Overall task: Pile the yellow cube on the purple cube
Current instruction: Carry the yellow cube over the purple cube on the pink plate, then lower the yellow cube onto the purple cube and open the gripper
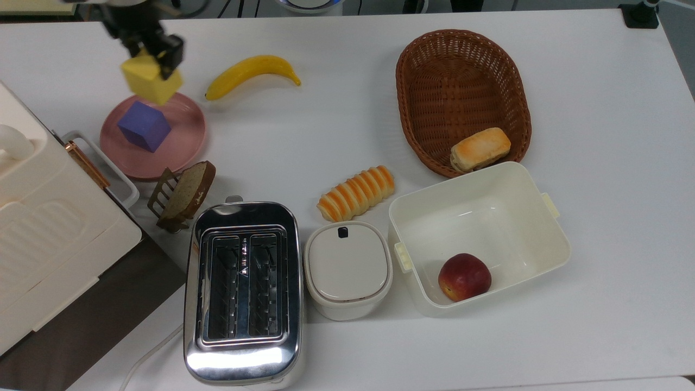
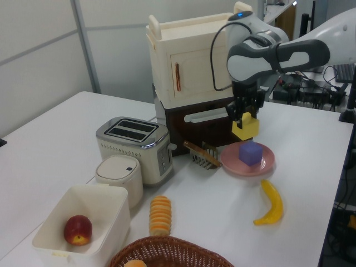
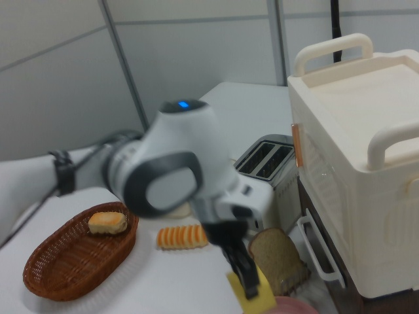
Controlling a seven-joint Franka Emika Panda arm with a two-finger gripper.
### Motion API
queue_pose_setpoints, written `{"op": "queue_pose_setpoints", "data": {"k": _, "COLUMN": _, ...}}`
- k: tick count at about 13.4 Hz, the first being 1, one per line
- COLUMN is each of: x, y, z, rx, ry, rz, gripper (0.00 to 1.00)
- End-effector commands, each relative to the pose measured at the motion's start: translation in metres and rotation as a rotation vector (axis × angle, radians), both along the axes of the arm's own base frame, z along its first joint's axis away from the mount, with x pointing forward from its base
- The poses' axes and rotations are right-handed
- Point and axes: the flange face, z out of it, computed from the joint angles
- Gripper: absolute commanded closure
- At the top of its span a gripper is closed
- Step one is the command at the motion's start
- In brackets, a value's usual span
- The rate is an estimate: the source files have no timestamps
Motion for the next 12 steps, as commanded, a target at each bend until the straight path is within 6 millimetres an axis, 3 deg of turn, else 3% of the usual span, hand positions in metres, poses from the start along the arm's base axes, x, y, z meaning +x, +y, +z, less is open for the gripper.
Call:
{"op": "queue_pose_setpoints", "data": {"k": 1, "x": -0.001, "y": -0.051, "z": -0.048, "rx": 0.018, "ry": -0.002, "rz": -0.039, "gripper": 0.76}}
{"op": "queue_pose_setpoints", "data": {"k": 3, "x": 0.005, "y": -0.054, "z": -0.064, "rx": 0.017, "ry": 0.000, "rz": -0.038, "gripper": 0.76}}
{"op": "queue_pose_setpoints", "data": {"k": 12, "x": 0.012, "y": -0.051, "z": -0.079, "rx": 0.015, "ry": 0.005, "rz": -0.021, "gripper": 0.72}}
